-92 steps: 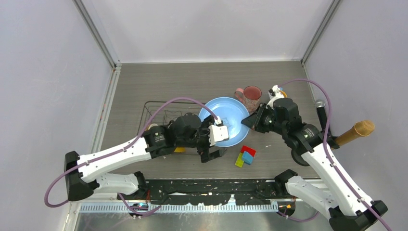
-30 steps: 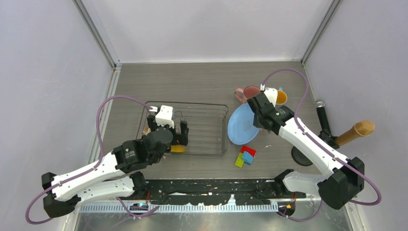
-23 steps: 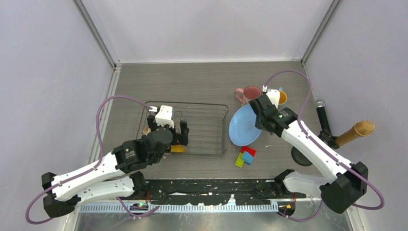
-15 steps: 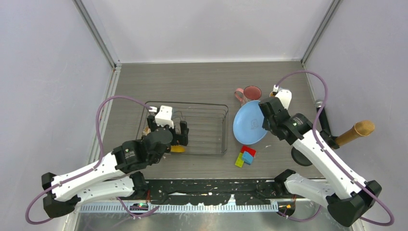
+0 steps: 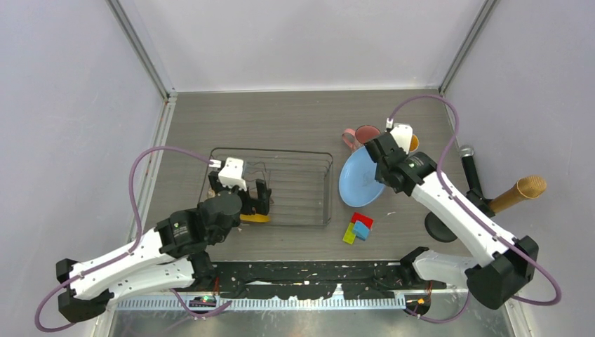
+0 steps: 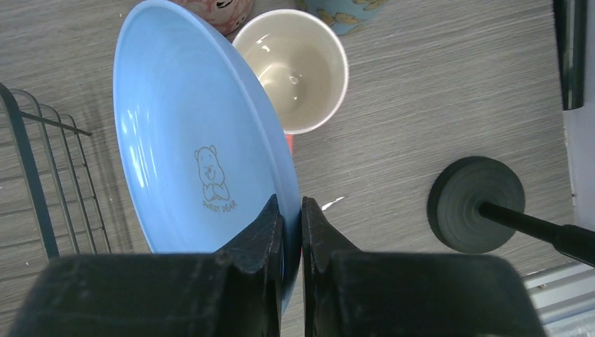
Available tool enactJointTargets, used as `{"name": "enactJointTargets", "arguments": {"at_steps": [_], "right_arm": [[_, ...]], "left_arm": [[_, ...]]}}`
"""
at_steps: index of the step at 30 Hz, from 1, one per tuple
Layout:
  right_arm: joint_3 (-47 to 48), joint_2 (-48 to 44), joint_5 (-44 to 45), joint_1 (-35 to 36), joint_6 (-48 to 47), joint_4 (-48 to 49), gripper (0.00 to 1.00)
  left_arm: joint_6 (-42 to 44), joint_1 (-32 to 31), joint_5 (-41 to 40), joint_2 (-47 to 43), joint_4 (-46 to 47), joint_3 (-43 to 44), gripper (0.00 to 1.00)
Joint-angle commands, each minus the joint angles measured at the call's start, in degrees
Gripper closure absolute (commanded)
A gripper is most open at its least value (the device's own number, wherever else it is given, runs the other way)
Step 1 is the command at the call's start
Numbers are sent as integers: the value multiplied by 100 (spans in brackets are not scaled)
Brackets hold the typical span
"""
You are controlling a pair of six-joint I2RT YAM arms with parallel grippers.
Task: Unload the mixed dishes from the dish rack
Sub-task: Place the plate at the center of the board.
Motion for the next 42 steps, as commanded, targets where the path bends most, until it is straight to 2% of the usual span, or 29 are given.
{"name": "enactJointTargets", "arguments": {"at_steps": [1, 10, 27, 42], "right_arm": [[-4, 338, -118, 26, -26, 565, 100], [-296, 847, -521, 33, 22, 1110, 100], [-498, 1322, -1415, 183, 116, 1560, 100], [-490, 1906, -1044, 365, 482, 1497, 100]], "left_arm": [[20, 15, -63, -295, 187, -112, 0], [28, 10, -43, -612, 241, -228, 0], [53, 14, -109, -361, 317, -114, 0], [22, 8, -95, -526, 306, -131, 0]]}}
